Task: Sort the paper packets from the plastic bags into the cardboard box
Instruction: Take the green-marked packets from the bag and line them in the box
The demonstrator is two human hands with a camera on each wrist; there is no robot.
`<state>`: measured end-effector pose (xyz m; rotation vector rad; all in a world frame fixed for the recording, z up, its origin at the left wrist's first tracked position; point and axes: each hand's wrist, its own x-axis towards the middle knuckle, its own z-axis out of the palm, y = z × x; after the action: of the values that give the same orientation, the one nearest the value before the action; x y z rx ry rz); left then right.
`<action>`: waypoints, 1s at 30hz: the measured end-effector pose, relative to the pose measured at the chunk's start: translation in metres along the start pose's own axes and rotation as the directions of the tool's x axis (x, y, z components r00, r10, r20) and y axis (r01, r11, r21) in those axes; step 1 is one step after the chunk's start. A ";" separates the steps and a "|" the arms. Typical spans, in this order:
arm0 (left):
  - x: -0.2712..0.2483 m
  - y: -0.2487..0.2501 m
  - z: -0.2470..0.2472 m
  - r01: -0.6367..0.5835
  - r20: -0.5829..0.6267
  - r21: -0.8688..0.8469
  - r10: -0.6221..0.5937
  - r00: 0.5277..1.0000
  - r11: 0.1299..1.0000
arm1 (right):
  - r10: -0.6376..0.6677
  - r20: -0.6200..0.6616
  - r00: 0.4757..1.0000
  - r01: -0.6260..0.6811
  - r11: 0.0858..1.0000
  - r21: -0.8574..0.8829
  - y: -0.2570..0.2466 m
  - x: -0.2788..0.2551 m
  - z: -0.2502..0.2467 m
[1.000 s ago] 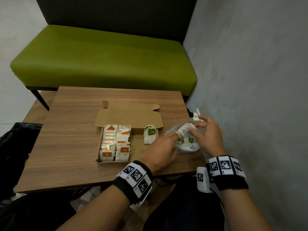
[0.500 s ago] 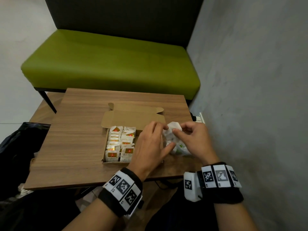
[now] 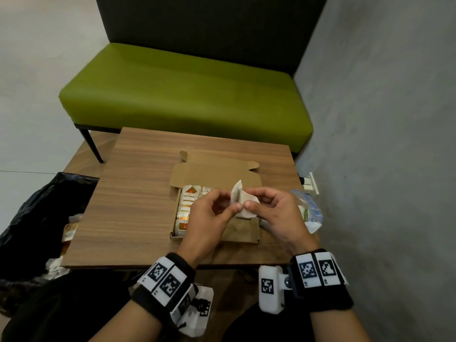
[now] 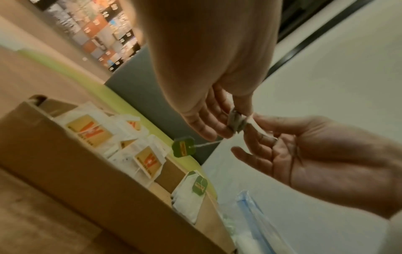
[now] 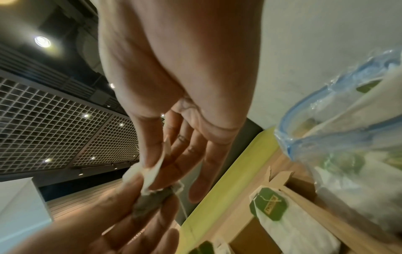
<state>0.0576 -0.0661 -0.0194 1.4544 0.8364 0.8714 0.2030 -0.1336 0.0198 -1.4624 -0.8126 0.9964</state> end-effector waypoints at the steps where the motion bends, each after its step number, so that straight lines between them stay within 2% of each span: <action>1: 0.000 0.000 -0.001 0.024 -0.004 -0.056 -0.024 1.000 0.998 | 0.004 -0.010 1.000 -0.004 1.000 0.002 0.001 0.000 0.001; 4: -0.001 0.003 -0.006 0.086 -0.039 -0.158 -0.093 0.995 0.984 | 0.006 -0.059 0.998 -0.004 1.000 0.021 -0.001 0.000 0.001; 8: -0.001 0.005 -0.010 0.143 -0.065 -0.189 -0.158 0.985 0.972 | 0.004 -0.159 0.987 0.006 0.998 0.066 -0.005 -0.003 -0.005; 14: -0.003 0.010 -0.017 0.118 -0.104 -0.100 -0.128 0.986 0.988 | -0.092 -0.226 0.970 0.106 0.993 0.051 -0.011 -0.005 -0.012; 18: -0.002 0.008 -0.015 0.104 -0.102 -0.065 -0.110 0.989 0.992 | -0.124 -0.221 0.967 0.127 0.992 -0.002 -0.010 -0.005 -0.014; 21: -0.001 0.010 -0.013 0.091 -0.120 0.029 -0.087 0.989 0.995 | -0.106 -0.212 0.972 0.104 0.994 -0.021 -0.009 -0.006 -0.011; 25: 0.001 0.010 -0.018 0.006 -0.117 0.249 0.024 0.993 0.968 | -0.015 -0.195 0.981 0.020 0.999 0.025 -0.011 -0.007 -0.007; 28: 0.005 0.016 -0.024 -0.123 -0.014 0.431 0.143 0.990 0.894 | -0.012 -0.098 0.995 0.002 0.995 -0.103 -0.013 -0.007 -0.010; 30: 0.008 0.022 -0.026 -0.190 0.097 0.500 0.163 0.982 0.845 | -0.020 0.014 1.000 0.023 0.969 -0.244 -0.016 -0.006 -0.015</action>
<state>0.0382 -0.0477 0.0037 2.0364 0.9489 0.7751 0.2147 -0.1433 0.0367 -1.6543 -0.9855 0.9127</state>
